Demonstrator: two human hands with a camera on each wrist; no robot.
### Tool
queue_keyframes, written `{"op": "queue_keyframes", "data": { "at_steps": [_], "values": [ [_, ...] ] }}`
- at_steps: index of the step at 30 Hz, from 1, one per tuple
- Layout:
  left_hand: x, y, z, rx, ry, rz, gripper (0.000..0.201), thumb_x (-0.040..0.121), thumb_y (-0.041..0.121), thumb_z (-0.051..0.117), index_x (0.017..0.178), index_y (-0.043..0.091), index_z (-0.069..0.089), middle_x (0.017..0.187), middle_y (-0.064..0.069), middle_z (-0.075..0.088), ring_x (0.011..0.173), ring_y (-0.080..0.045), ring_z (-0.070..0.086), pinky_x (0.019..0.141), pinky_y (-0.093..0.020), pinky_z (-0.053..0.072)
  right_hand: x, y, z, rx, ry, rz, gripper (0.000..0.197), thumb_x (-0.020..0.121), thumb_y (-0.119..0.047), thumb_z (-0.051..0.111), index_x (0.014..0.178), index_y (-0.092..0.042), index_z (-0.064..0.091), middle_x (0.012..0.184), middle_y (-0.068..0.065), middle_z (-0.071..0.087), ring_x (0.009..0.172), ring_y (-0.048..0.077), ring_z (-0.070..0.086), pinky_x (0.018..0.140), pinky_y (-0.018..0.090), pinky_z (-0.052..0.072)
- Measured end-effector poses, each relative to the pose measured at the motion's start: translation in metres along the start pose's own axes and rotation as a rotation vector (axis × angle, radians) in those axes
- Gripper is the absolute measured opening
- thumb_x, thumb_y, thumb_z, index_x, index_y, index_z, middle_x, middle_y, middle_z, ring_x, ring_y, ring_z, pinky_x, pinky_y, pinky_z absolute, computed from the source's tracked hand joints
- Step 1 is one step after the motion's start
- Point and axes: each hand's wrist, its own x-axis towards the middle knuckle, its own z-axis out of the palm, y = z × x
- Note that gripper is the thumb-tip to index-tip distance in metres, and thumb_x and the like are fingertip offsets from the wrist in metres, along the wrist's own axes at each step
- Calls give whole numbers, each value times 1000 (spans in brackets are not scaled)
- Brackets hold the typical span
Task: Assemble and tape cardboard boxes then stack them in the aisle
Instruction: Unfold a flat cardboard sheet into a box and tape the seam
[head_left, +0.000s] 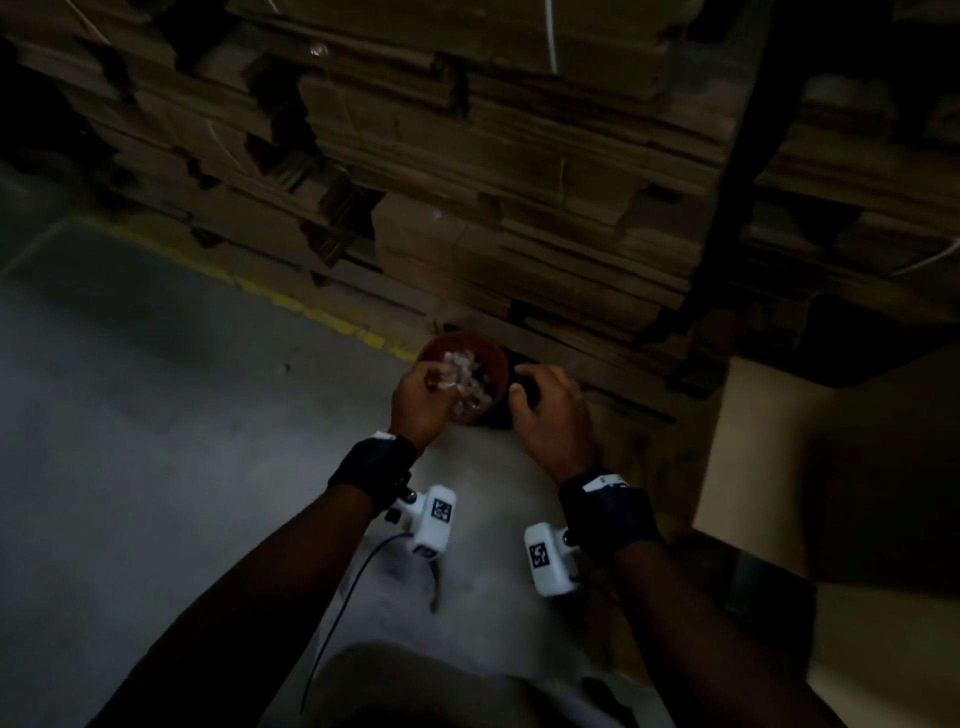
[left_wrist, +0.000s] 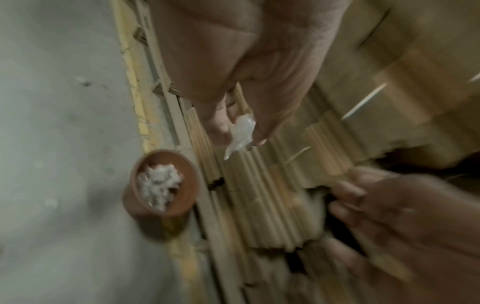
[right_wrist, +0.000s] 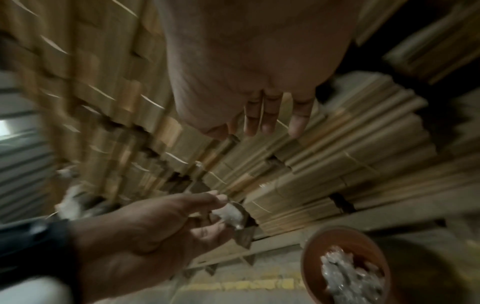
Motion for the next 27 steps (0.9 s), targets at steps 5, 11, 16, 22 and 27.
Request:
{"op": "queue_keyframes", "data": {
  "at_steps": [5, 11, 16, 22, 27],
  "values": [
    [125, -44, 4, 171, -121, 18, 28, 84, 6, 77, 110, 11, 67, 116, -15, 70, 110, -32, 65, 92, -35, 52, 64, 32, 87, 2, -9, 66, 31, 89, -25, 58, 111, -11, 74, 111, 14, 70, 105, 32, 64, 91, 40, 52],
    [209, -70, -5, 189, -266, 54, 41, 89, 3, 74, 127, -3, 60, 126, -17, 64, 116, -25, 58, 93, -28, 44, 102, 54, 143, -22, -12, 126, 36, 86, -26, 56, 112, -9, 74, 111, 14, 71, 107, 34, 64, 91, 33, 44],
    [209, -54, -28, 122, -280, 75, 36, 85, 12, 79, 118, 7, 65, 117, -14, 69, 109, -24, 64, 98, -37, 51, 100, 28, 137, 0, -11, 163, 42, 85, -32, 54, 116, -9, 72, 114, 14, 70, 109, 34, 64, 91, 40, 52],
    [137, 4, -50, 53, -305, 165, 28, 85, 22, 76, 111, 19, 66, 110, -5, 70, 102, -18, 67, 89, -34, 56, 70, -25, 75, -24, 41, 184, 47, 88, -35, 55, 124, -7, 68, 123, 15, 68, 116, 34, 60, 96, 35, 44],
    [41, 67, -41, 4, -322, 225, 18, 91, 13, 74, 107, 15, 67, 104, -5, 71, 88, -1, 65, 77, -16, 53, 12, -54, -7, -51, 151, 127, 47, 93, -41, 55, 125, -9, 67, 124, 12, 68, 116, 32, 61, 99, 42, 49]
  ]
}}
